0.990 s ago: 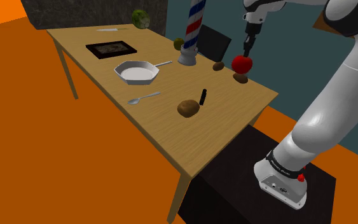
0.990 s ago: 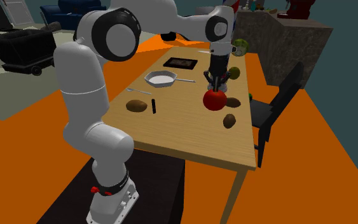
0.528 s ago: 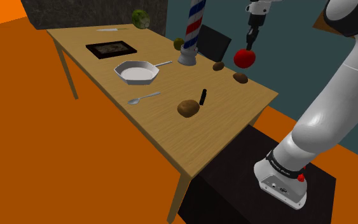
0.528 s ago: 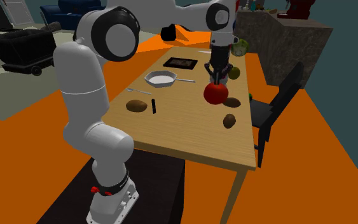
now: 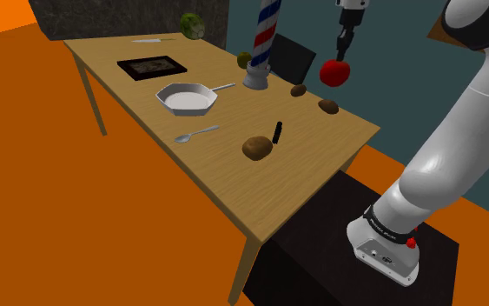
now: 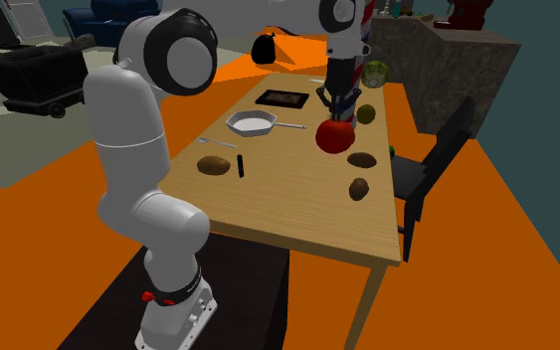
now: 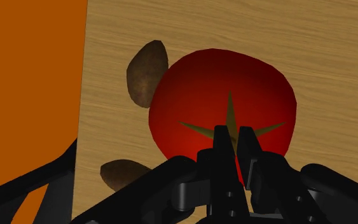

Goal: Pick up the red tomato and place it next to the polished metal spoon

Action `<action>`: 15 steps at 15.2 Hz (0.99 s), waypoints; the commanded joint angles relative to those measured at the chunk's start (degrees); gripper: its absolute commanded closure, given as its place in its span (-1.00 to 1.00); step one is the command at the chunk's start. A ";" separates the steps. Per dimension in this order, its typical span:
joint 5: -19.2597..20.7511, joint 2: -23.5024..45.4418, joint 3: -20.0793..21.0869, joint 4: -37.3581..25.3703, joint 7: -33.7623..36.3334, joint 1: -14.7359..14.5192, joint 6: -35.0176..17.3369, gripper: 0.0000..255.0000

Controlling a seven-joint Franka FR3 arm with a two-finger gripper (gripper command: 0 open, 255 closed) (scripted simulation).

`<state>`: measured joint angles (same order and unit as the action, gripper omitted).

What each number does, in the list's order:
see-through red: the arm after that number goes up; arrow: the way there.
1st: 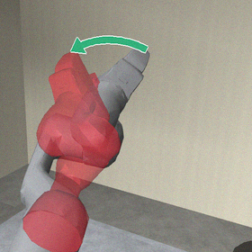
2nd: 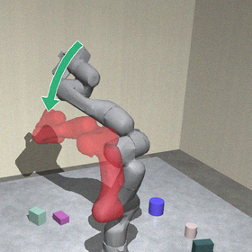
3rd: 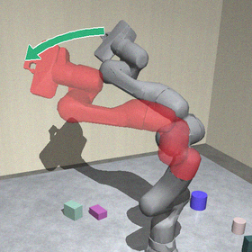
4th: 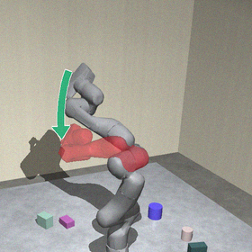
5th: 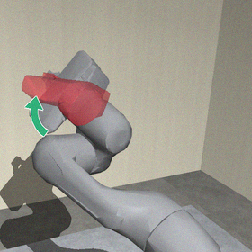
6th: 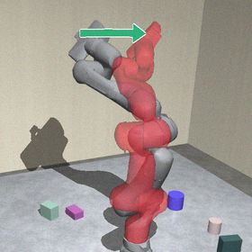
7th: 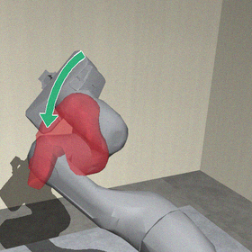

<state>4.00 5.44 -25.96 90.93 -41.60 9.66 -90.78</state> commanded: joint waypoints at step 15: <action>-0.49 -3.40 10.31 3.12 21.75 -11.52 1.82 1.00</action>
<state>3.68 1.94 -16.34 93.97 -21.34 -1.13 -88.89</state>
